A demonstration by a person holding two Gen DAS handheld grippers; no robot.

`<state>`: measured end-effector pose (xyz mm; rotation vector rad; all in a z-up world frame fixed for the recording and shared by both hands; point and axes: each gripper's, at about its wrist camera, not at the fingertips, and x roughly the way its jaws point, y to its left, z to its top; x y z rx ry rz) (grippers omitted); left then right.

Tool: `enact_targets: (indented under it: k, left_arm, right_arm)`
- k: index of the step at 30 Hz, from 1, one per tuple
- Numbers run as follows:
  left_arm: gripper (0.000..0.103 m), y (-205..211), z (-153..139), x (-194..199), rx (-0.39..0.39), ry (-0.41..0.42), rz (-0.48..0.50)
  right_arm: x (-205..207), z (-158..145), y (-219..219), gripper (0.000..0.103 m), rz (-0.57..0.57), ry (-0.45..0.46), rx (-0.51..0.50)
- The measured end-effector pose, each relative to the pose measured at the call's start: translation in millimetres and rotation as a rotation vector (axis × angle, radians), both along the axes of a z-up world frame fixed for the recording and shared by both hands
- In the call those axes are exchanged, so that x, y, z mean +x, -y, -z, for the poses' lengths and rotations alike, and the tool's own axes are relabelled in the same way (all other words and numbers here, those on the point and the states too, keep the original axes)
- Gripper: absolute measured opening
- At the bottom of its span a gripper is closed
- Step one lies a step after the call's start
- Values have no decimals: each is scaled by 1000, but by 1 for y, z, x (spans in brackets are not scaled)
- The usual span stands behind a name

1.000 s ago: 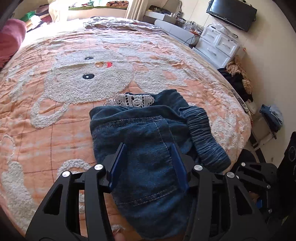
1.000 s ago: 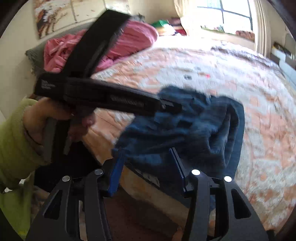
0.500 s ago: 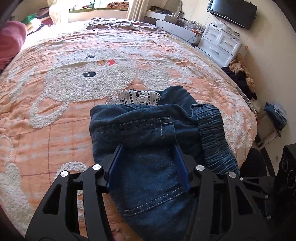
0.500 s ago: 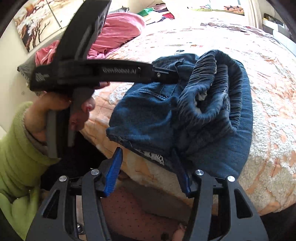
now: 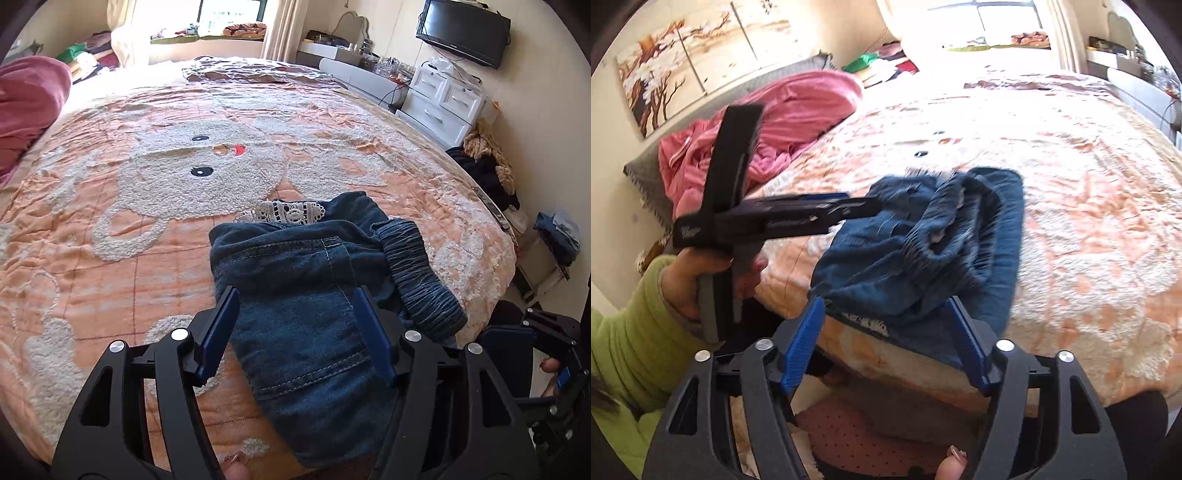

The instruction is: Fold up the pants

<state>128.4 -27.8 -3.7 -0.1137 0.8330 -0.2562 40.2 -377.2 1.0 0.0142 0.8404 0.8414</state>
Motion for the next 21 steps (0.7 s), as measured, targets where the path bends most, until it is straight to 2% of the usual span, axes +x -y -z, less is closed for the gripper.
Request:
enact_targets:
  k: [2,6,10,21]
  left_arm:
    - [63,-2,-6,-6,-4,12,-5]
    - [70,-2,-16,-18,-2,38,-15]
    - [79,1,-24,-28,17,59,-24]
    - [93,3,-18,-34,53,47,-57]
  right_arm:
    - [3,-7,9,69,23,9,11]
    - [10,-19,25,78,93,31,37]
    - [13,-26,38,81,169,76,13]
    - [40,-18,56,88,335,78,-24]
